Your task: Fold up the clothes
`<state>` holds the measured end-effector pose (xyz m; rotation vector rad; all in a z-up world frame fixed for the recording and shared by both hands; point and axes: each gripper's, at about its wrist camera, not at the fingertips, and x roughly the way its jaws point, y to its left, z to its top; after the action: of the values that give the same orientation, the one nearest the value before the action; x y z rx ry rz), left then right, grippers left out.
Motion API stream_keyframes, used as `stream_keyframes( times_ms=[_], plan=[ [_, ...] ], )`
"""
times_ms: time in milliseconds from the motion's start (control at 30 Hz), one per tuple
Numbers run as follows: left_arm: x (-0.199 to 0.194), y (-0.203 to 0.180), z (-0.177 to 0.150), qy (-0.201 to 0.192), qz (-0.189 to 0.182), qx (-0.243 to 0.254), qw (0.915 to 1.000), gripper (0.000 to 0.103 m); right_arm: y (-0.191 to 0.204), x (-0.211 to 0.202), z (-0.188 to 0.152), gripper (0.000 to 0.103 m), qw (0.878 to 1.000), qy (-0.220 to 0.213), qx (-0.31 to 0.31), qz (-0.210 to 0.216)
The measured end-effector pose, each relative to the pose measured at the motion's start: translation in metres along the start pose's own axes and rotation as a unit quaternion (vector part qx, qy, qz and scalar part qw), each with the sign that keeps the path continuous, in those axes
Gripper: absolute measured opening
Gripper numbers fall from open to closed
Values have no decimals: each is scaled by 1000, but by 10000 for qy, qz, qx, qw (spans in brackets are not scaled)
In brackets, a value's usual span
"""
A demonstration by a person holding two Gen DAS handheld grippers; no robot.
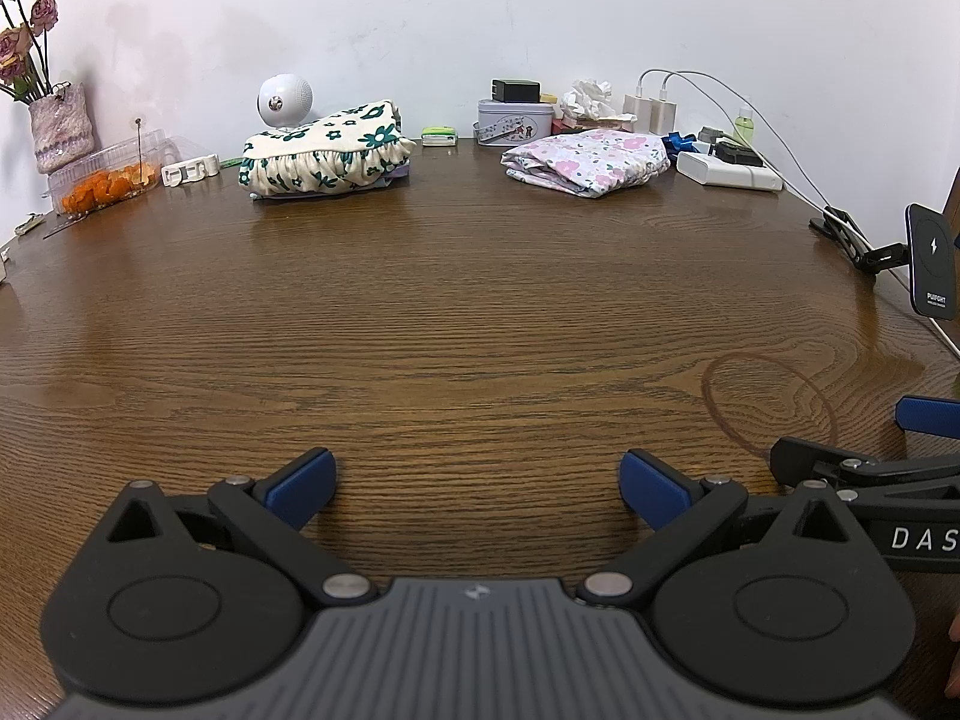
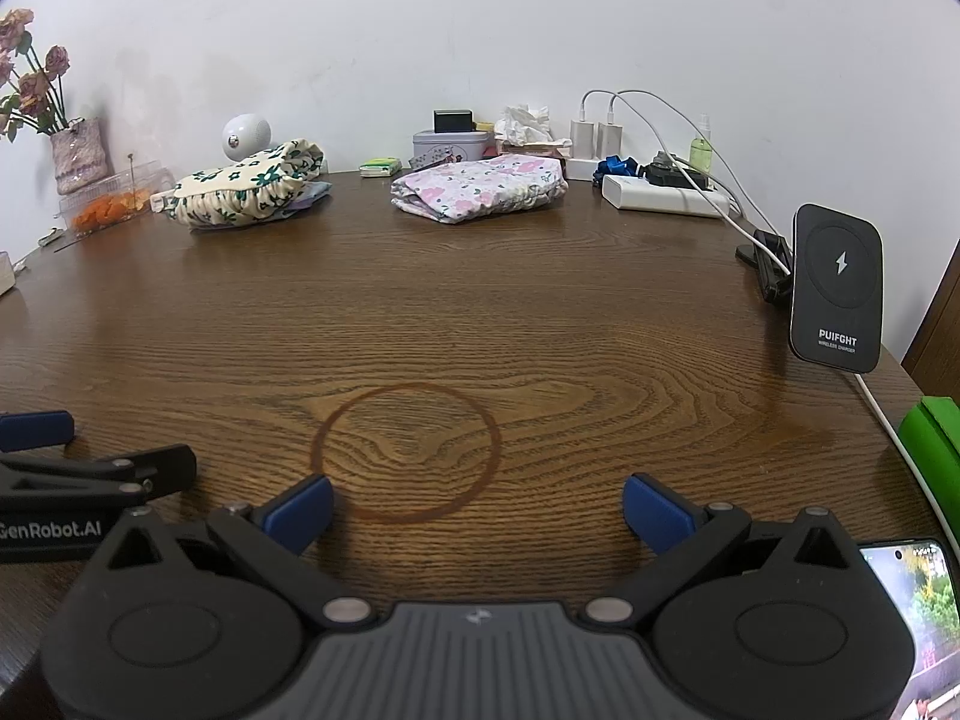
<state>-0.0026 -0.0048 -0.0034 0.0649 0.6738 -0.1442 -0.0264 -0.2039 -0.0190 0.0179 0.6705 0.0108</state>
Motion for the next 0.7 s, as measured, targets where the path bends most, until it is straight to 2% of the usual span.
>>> stream_keyframes(
  times_ms=[700],
  plan=[
    [0,0,0,0,-1,0,10000,103,0,1,1,103,10000,-3,2,-5]
  ],
)
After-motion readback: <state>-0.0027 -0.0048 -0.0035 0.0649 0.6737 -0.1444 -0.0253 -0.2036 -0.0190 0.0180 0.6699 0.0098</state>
